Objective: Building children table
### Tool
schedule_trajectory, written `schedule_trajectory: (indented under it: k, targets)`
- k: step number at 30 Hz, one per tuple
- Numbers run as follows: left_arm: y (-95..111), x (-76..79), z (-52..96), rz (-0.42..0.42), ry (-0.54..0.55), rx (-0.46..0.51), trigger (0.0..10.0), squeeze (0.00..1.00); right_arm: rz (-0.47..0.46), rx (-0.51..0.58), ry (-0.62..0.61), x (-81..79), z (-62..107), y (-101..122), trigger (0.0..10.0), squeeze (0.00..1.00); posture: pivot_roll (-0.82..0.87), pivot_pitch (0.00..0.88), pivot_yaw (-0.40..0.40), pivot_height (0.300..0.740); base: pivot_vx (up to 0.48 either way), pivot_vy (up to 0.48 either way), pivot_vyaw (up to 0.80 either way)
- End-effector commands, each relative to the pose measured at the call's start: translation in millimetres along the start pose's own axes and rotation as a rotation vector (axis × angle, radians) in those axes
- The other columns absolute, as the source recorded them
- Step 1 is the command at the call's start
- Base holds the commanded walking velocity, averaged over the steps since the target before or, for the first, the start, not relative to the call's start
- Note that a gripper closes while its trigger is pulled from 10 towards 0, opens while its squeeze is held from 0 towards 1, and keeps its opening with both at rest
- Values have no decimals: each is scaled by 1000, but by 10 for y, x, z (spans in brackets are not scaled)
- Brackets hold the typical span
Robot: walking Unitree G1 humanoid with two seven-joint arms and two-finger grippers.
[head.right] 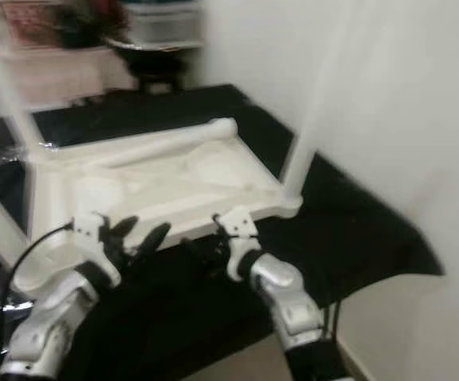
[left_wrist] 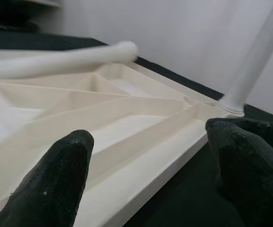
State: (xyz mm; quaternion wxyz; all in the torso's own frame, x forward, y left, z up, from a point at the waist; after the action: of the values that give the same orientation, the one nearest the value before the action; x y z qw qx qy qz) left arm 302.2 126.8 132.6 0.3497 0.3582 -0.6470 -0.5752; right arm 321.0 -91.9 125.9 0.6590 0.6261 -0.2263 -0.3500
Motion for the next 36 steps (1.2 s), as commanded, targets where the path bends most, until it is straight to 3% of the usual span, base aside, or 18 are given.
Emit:
schedule_trajectory:
  k: [1,14,18,36]
  targets:
    - [-24,20,11,6,-7,-4,10000,0,-4,4,-8,32,28,-2,10000,0,-141,66,-35,740,0,-424,569]
    - [-16,32,5,9,-20,-2,10000,0,15,-2,-24,46,29,9,10000,0,-145,68,-32,740,0,-451,44]
    - [-14,26,2,11,-12,-1,10000,0,58,-8,-15,35,29,18,10000,0,-144,71,-34,740,0,-454,0]
    - [5,-15,23,28,14,4,10000,0,151,-58,-48,44,-29,59,10000,0,-140,82,-19,740,0,0,800]
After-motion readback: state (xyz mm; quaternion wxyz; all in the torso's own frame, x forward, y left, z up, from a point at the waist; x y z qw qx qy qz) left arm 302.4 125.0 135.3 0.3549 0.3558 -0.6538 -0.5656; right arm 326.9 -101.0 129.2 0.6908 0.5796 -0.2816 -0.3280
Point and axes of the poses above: a point about 5 cm out from each wrist's last joint towards the gripper, its own z axis pointing back from the gripper into the wrist, its own y axis along the axis of the wrist's last joint, x = y × z, the point moved 2 cm from there along -z, pointing out of the wrist towards the gripper, and after that the axes turned 11 degrees about -z, right-handed, at the moved point
